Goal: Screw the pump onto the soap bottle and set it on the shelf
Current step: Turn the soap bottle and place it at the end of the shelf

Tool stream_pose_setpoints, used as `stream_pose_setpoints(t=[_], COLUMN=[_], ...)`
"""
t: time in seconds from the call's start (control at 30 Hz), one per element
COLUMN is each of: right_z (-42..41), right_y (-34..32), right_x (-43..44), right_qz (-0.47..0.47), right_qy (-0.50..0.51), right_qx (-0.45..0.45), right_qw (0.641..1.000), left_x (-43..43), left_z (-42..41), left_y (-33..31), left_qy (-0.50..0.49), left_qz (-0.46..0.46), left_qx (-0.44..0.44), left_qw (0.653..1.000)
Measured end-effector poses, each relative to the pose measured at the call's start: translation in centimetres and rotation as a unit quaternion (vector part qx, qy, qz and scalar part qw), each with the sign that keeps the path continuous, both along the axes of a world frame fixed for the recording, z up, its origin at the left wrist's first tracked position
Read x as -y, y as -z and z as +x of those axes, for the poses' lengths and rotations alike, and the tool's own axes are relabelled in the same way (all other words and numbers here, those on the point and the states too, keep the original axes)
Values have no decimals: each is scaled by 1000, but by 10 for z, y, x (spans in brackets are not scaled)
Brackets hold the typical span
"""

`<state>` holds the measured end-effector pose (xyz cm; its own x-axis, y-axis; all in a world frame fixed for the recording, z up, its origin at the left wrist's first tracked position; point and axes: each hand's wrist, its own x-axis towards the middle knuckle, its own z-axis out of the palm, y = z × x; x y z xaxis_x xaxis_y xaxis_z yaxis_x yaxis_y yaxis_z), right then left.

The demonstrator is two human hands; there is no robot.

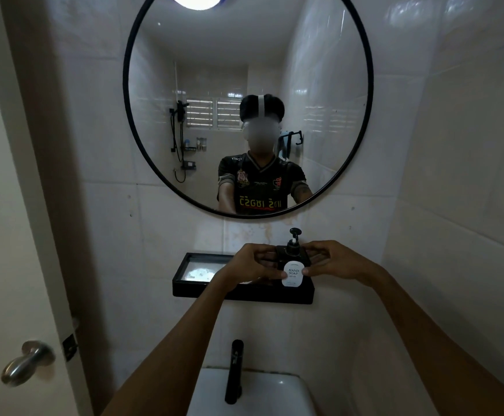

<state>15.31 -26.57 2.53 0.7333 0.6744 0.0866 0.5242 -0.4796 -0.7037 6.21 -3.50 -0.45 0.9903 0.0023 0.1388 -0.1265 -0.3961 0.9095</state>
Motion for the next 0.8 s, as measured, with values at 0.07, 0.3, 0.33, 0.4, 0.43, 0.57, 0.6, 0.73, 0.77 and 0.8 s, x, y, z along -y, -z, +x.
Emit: stream_pose_setpoints(t=[0.07, 0.3, 0.33, 0.4, 0.43, 0.57, 0.6, 0.73, 0.77, 0.8], right_z=[1, -3, -4, -5, -7, -10, -11, -14, -17, -19], right_y=[0, -3, -3, -5, -6, -10, -10, -6, -6, -4], right_x=[1, 3, 2, 1, 1, 4, 5, -2, -5, -8], right_qz=[-3, -21, -23, -34, -41, -30, -19, -14, -20, -25], right_qy=[3, 11, 12, 16, 20, 59, 71, 117, 125, 131], right_qx=[0, -12, -16, -24, -26, -15, -9, 44, 59, 75], right_qw=[1000, 1000, 1000, 999, 999, 998, 997, 992, 990, 988], left_x=[2, 5, 5, 5, 4, -4, -8, -24, -28, -31], left_z=[-1, -1, -1, -3, -4, -11, -12, -23, -27, -31], left_y=[0, 0, 0, -1, -1, -5, -6, -10, -10, -10], left_qy=[-2, -3, 0, 3, -1, -32, -35, -67, -80, -93], left_qz=[1, 16, 22, 41, 53, 106, 125, 192, 211, 229], left_qx=[1, -3, -4, -6, -7, -17, -17, -14, -8, -2], left_qw=[1000, 1000, 1000, 999, 999, 994, 991, 979, 974, 969])
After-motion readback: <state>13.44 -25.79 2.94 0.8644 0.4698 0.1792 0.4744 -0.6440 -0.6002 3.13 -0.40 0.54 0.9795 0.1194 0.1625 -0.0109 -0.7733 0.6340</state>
